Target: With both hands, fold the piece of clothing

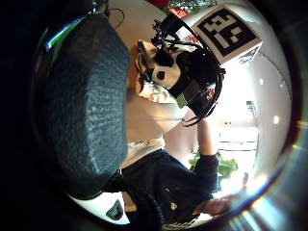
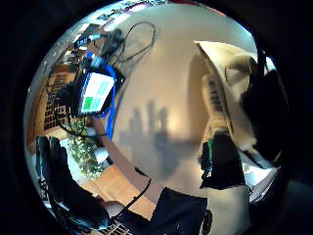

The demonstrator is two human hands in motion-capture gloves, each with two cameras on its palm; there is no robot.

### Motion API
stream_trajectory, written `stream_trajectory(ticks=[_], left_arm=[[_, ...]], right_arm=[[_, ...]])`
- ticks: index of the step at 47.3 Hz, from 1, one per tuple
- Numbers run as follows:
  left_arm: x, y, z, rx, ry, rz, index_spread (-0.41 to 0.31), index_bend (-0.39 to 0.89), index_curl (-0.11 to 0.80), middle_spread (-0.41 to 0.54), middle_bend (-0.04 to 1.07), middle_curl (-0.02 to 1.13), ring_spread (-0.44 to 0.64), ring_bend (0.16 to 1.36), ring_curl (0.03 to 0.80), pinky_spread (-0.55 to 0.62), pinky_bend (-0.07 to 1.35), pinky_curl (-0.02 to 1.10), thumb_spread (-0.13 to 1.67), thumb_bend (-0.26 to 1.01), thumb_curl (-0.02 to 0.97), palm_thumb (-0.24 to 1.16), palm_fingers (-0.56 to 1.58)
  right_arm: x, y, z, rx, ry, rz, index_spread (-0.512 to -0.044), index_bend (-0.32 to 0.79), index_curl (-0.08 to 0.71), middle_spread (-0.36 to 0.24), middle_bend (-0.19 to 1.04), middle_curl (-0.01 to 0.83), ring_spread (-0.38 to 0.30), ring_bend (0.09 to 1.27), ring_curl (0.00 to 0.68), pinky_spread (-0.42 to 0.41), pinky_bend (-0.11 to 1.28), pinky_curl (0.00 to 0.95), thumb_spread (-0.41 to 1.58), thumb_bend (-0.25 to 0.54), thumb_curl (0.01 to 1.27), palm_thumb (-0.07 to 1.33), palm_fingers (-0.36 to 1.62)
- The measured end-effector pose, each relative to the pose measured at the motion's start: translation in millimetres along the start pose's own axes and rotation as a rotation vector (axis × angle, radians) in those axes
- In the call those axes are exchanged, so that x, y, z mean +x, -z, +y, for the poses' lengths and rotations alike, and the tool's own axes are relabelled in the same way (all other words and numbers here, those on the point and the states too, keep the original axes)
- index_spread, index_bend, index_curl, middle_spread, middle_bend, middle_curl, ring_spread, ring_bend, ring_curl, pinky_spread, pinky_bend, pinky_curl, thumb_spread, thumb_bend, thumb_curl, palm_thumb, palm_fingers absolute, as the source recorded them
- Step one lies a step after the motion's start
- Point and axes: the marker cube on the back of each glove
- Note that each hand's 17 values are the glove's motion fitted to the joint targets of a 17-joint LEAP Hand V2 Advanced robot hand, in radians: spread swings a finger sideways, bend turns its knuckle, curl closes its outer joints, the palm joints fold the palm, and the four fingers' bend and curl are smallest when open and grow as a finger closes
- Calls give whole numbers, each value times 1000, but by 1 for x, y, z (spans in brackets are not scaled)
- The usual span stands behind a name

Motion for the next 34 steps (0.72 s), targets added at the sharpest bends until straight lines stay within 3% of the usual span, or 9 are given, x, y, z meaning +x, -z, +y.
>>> stream_trajectory(ticks=[2,5,9,16,23,34], left_arm=[[-4,0,1,0,8,-5,-93,187,418,5,141,254,201,468,315,142,317,352,1499,-4,181,77,379],[-9,3,2,6,15,-13,-97,192,420,5,138,252,202,469,314,141,312,352,1500,-3,180,75,383],[-6,13,7,18,14,-16,-99,190,420,5,141,253,202,467,313,141,309,352,1501,-3,178,74,386],[3,30,16,38,1,-37,-101,188,420,5,141,252,202,465,311,147,305,353,1500,-3,178,72,388],[20,50,43,49,-41,-58,-101,189,423,4,142,250,195,468,310,149,295,352,1500,-3,177,71,398],[31,60,82,60,-87,-87,-101,186,423,-3,144,252,192,470,309,149,284,352,1500,-3,177,71,406]], right_arm=[[-3,3,1,26,28,-43,-282,151,479,-231,421,547,-254,683,497,-362,619,439,297,-42,740,942,1308],[-2,2,-11,76,85,-117,-271,72,435,-210,357,525,-251,705,498,-363,683,450,509,-43,703,895,1222],[11,5,-27,151,108,-161,-255,97,411,-186,296,506,-237,660,483,-346,704,449,656,-31,670,875,1144],[43,58,22,295,129,-221,-243,102,381,-170,262,492,-219,598,459,-314,654,425,799,-22,630,872,1129],[84,82,78,343,114,-279,-237,107,356,-187,214,478,-210,576,449,-307,636,409,858,-22,610,886,1137],[122,60,103,343,106,-299,-233,101,321,-197,185,468,-198,529,436,-289,604,392,929,-24,580,877,1103]])
